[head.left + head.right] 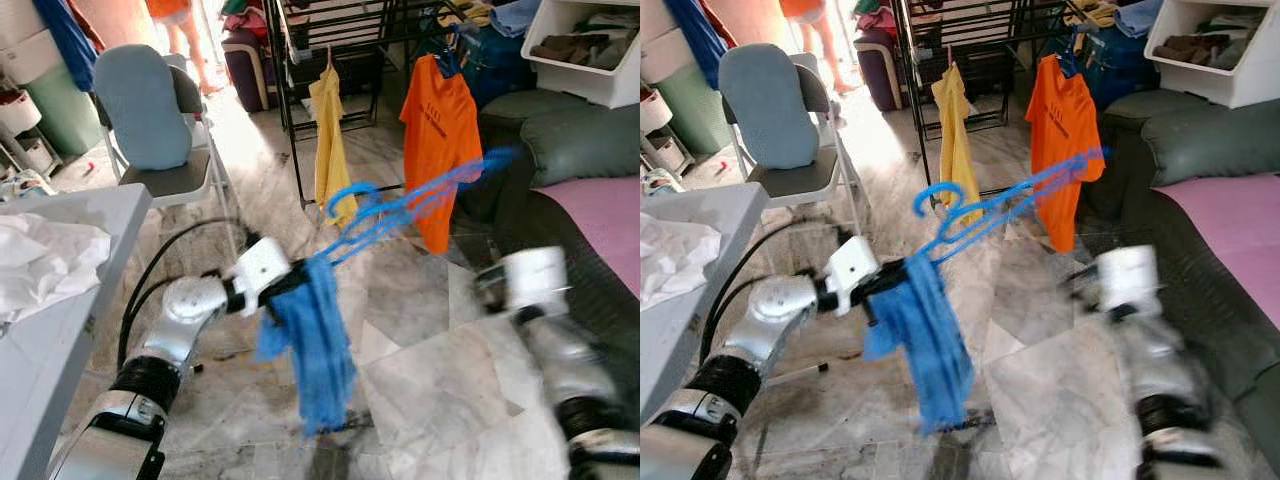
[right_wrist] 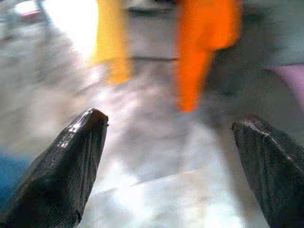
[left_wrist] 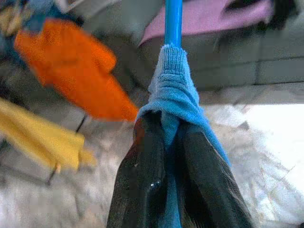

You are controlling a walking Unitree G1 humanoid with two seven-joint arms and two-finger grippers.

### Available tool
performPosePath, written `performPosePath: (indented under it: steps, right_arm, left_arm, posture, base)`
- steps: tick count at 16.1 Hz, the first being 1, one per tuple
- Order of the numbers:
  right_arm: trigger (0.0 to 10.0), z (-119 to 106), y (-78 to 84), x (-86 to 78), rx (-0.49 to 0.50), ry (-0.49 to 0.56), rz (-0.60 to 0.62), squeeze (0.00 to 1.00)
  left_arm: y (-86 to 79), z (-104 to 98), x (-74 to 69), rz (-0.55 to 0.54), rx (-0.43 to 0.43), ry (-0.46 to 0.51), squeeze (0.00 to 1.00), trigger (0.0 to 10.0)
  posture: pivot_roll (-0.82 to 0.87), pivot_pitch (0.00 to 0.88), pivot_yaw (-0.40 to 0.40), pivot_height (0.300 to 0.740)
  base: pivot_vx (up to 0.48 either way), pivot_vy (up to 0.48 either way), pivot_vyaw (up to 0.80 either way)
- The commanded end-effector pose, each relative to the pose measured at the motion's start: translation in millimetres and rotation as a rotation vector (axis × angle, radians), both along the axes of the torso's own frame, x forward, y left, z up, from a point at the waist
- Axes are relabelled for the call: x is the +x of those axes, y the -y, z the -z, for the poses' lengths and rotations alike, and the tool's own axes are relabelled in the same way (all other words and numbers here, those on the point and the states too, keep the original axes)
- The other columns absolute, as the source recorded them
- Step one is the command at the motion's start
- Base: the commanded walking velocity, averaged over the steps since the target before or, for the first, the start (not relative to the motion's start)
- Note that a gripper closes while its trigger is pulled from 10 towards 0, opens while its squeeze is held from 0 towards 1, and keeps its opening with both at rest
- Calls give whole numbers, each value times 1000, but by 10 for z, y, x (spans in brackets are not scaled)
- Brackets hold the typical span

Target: Hang hanger

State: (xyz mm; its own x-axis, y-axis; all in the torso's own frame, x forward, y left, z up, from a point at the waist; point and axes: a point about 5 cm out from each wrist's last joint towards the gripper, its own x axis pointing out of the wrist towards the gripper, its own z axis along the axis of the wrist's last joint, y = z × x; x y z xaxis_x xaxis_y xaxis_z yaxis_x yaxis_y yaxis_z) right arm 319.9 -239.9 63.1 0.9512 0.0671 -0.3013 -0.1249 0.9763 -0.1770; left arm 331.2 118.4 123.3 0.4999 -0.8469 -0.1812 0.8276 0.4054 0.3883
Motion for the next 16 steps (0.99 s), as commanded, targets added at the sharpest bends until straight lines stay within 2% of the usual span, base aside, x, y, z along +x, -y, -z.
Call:
performPosePath:
  steps: [1,3,4,5,7,9,13,16]
  right_arm:
    - [10000,-3,-201,22,2,-16,-127,420]
    - [10000,27,-414,4,36,-47,-250,376]
    - [10000,35,-543,-19,64,-67,-336,227]
    - [10000,45,-637,-46,75,-89,-409,24]
    - [10000,28,-768,-104,104,-110,-536,0]
    - [10000,7,-787,-171,125,-130,-615,0]
    - [10000,12,-722,-140,91,-141,-579,0]
    - [10000,60,-744,-123,78,-159,-550,0]
  left_arm:
    - [30,-123,-5,38,-13,36,0,0]
    - [80,-216,-8,70,-22,58,0,0]
    - [111,-276,-12,88,-28,65,0,0]
    - [137,-323,-17,104,-28,75,0,0]
    - [200,-401,-18,121,-46,84,0,0]
    - [234,-417,-23,133,-44,88,0,0]
    - [365,-553,-121,198,-116,76,0,0]
    - [416,-739,-131,209,-225,49,0,0]
  posture:
    - [-108,0,117,740]
    - [-104,0,121,740]
    - [-105,0,124,740]
    - [-108,0,127,740]
    - [-112,0,129,740]
    - [-114,0,129,740]
    - [-118,0,127,740]
    - [-110,0,120,740]
  base:
    - [0,0,0]
    - [0,0,0]
    - [0,0,0]
    - [0,0,0]
    - [0,0,0]
    - [0,0,0]
    - [0,0,0]
    - [0,0,0]
